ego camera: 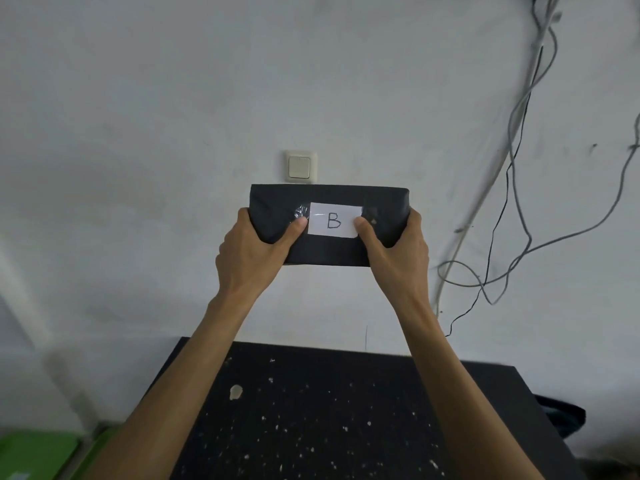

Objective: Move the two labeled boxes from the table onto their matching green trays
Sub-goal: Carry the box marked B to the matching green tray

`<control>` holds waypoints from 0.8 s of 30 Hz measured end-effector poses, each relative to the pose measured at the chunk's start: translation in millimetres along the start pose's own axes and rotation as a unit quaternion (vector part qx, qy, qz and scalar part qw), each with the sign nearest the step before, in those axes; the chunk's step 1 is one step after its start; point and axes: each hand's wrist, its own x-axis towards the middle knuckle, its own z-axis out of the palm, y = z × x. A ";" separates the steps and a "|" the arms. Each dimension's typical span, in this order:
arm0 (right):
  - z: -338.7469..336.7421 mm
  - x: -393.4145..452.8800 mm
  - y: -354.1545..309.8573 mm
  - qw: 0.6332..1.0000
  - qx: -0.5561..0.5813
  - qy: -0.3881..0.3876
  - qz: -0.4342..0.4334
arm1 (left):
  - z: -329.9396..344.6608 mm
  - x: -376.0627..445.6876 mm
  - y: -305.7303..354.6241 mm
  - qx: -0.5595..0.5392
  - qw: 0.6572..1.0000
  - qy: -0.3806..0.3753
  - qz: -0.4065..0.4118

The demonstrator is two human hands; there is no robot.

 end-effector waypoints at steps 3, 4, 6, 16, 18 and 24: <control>-1.5 2.3 0.0 1.000 -0.005 0.001 -0.003 | -0.1 1.3 3.0 -0.003 1.000 -0.004 0.003; -1.3 2.7 -1.9 1.000 -0.004 0.002 -0.005 | -1.6 3.0 4.1 -0.005 1.000 0.000 0.005; 2.0 1.6 -7.1 1.000 -0.001 -0.002 -0.012 | -9.0 7.0 4.2 -0.007 1.000 0.011 0.008; 56.2 -25.1 -1.9 0.995 -0.020 -0.097 -0.009 | -46.8 5.0 -52.6 0.011 0.998 -0.012 -0.059; 84.6 -34.9 -4.0 0.991 -0.020 -0.131 -0.005 | -64.5 4.8 -78.5 0.010 0.996 -0.023 -0.087; 195.5 -112.1 6.0 0.966 -0.053 -0.253 0.023 | -147.8 -24.5 -196.7 0.031 0.984 -0.030 -0.174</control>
